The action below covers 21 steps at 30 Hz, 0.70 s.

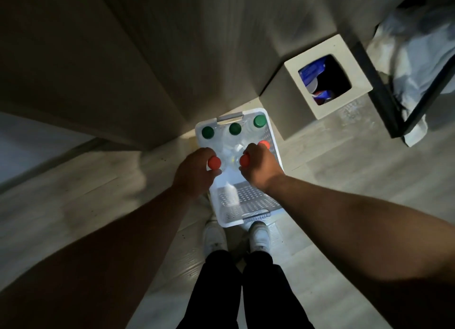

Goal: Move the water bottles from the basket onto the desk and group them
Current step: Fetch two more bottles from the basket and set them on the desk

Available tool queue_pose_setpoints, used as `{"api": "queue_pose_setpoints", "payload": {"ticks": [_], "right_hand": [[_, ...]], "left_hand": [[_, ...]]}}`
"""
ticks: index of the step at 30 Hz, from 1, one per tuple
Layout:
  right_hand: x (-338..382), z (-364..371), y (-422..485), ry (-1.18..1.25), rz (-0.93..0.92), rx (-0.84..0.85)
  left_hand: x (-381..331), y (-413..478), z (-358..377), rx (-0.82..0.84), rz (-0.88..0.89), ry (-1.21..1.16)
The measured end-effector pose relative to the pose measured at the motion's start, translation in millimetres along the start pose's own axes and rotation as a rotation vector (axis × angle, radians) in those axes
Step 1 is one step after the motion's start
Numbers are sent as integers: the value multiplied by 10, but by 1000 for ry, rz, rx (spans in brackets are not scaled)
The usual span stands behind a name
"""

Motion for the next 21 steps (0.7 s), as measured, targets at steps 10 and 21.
{"api": "queue_pose_setpoints", "payload": {"ticks": [10, 21], "right_hand": [[509, -1474, -1785, 158, 74, -158], [558, -2497, -3906, 161, 136, -298]], "left_hand": [[-975, -1302, -1142, -20, -86, -185], [-2025, -2612, -1870, 11, 181, -112]]}}
Point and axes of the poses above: each hand's wrist, its own y-axis towards the middle knuckle, its own z-axis out of the palm, x = y × z, the point moved 4 cm from there along y, towards the middle knuckle, and after that the axes turned 1 degree about z, right-handed, at the moved point
